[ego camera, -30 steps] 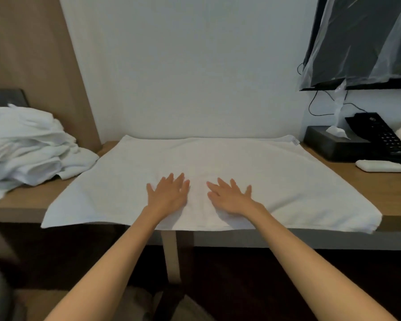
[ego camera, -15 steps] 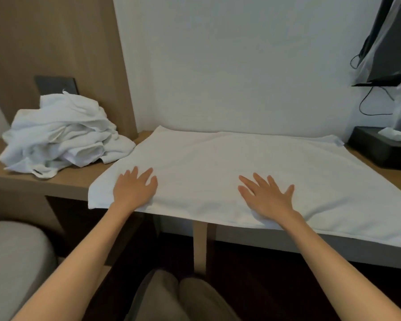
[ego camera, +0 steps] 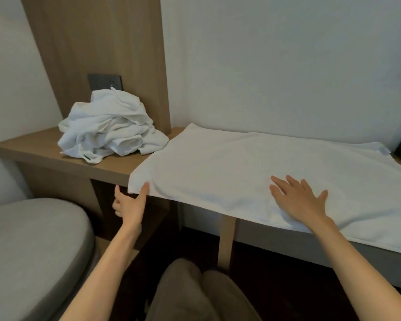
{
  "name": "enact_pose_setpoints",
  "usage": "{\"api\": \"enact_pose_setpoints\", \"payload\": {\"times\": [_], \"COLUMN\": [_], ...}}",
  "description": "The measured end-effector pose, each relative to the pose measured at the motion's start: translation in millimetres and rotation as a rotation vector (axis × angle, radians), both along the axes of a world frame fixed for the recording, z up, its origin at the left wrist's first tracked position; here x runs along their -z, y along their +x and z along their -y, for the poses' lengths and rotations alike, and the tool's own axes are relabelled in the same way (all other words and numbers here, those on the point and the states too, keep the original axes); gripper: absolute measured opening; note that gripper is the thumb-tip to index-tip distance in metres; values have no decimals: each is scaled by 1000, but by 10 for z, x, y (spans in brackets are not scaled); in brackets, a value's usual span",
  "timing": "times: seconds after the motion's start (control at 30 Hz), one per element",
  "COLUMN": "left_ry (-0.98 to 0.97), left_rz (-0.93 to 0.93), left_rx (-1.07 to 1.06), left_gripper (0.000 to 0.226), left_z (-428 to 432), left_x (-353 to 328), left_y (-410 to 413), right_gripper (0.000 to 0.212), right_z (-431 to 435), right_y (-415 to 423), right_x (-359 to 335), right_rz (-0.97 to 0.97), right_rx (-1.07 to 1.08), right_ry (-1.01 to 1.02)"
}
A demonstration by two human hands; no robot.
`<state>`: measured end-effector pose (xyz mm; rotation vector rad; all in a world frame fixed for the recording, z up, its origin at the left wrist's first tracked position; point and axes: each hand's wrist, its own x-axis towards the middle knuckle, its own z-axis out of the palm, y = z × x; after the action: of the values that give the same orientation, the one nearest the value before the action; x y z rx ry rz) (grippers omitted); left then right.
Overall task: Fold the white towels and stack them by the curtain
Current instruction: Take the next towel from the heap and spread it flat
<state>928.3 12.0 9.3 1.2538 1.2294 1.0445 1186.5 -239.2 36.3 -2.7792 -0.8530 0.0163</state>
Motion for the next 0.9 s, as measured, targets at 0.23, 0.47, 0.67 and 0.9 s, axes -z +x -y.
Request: {"api": "enact_pose_setpoints", "payload": {"times": [0.23,0.47,0.67,0.9], "left_ry": [-497,-157,236,650], "left_rz": [650,495,295,137], "left_rx": [217,195,471,879], "left_gripper": [27,41,33,22], "left_z": [-124,-93,347,1386], "left_x": [43,-352,-1071,-1224], "left_y": [-54,152,701,1391], "right_gripper": [49,49,50,42], "right_z": [-35,-43,-52,195], "right_y": [-62,-71,-109,-31], "right_x": [-10,-22,-9,-152], "right_rz": [4,1,-9,-118], "right_rx": [13,18,4,-36], "right_ry": [16,13,4,316]}}
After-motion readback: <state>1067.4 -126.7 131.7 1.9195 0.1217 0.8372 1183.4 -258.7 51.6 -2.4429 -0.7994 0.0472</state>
